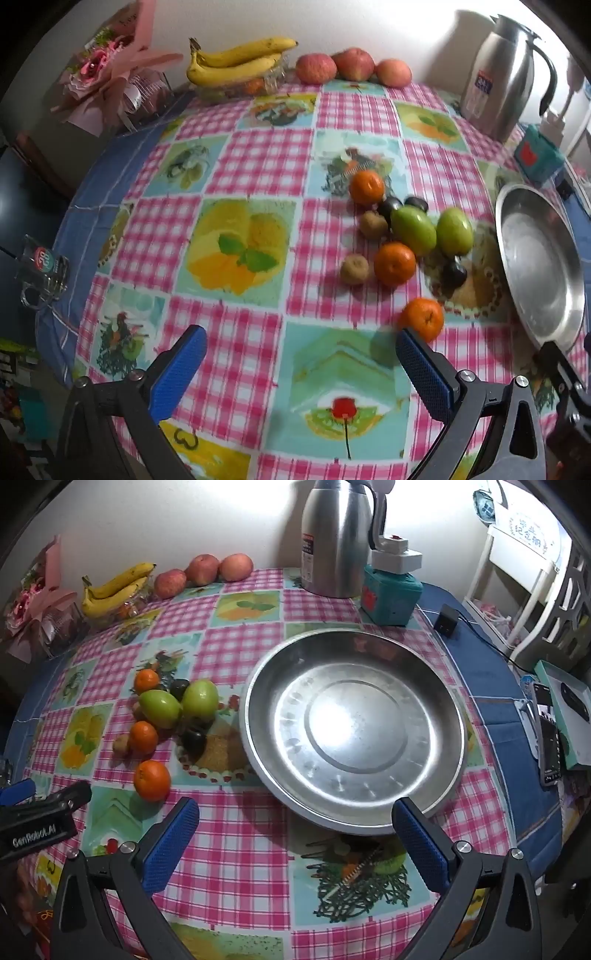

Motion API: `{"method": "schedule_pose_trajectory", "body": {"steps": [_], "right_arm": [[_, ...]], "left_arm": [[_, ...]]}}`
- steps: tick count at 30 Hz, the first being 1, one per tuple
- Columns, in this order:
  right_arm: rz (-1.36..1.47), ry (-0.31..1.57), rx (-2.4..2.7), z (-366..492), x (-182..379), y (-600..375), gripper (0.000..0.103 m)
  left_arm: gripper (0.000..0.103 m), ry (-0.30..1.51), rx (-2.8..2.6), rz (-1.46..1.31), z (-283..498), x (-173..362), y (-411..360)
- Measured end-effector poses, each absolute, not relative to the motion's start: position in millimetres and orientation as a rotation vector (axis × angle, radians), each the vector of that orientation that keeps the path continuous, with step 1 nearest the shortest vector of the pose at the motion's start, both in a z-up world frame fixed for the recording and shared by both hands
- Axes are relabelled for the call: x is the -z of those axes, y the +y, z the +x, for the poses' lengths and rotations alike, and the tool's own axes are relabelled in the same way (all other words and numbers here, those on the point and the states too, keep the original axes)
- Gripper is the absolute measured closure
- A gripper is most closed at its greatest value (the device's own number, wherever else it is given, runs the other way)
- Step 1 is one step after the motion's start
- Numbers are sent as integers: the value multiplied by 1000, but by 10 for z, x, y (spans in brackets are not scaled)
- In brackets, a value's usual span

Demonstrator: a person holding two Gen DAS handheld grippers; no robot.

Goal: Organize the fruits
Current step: 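Move the right tool toward a mandarin while the left tool approaches a kiwi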

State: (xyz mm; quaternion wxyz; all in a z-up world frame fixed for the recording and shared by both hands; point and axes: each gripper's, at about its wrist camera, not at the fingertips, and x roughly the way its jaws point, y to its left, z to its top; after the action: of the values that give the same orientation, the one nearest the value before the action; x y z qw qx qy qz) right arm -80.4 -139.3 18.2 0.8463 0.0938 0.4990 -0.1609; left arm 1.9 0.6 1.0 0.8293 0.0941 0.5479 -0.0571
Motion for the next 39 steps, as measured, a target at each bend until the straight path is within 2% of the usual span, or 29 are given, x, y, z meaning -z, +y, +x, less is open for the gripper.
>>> {"method": "schedule_pose_trajectory", "body": {"steps": [8, 23, 34, 39], "right_arm": [[288, 1035, 237, -635, -182, -1253, 0], [280, 1153, 151, -224, 80, -846, 0], [316, 1210, 119, -47, 271, -757, 0], [330, 1247, 91, 37, 346, -689, 10]], "left_arm": [[0, 1138, 115, 147, 159, -6, 94], [0, 1145, 230, -17, 548, -51, 234], [0, 1264, 371, 310, 665, 211, -31], [4, 1266, 410, 363, 701, 241, -126]]}}
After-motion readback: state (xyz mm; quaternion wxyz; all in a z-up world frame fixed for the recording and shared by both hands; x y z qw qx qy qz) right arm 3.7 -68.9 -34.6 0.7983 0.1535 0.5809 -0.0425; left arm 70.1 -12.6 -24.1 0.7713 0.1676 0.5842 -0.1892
